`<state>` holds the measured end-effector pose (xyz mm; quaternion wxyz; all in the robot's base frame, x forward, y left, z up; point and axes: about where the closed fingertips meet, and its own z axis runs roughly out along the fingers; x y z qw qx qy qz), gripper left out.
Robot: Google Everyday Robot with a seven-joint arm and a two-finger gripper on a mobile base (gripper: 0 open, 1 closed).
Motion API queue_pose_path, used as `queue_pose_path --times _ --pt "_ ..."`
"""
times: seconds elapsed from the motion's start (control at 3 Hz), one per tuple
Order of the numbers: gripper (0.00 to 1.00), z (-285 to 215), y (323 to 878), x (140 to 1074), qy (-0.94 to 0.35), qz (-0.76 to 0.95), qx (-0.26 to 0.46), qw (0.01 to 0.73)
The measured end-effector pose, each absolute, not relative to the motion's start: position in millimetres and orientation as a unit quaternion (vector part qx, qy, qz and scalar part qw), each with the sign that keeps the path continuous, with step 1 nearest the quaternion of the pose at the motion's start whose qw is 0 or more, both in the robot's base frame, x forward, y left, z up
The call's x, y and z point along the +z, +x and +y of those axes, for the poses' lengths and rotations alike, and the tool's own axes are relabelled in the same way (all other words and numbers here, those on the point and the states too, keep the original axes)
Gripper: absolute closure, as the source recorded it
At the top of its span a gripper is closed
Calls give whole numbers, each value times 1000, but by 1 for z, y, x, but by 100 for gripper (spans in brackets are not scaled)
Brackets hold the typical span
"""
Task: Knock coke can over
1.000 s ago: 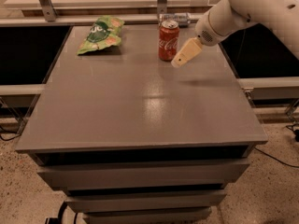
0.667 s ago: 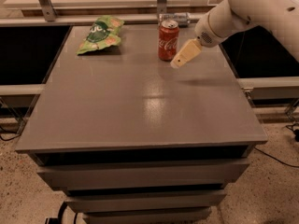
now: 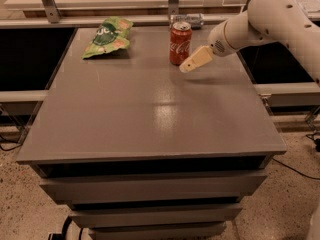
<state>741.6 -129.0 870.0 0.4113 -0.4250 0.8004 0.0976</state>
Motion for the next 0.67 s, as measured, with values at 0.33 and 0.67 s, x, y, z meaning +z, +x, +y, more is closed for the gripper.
queue_pose_path --times 0.33,0.67 --pt "0 -126 756 860 -394 792 150 442" --pt "0 -120 768 861 -369 771 201 479"
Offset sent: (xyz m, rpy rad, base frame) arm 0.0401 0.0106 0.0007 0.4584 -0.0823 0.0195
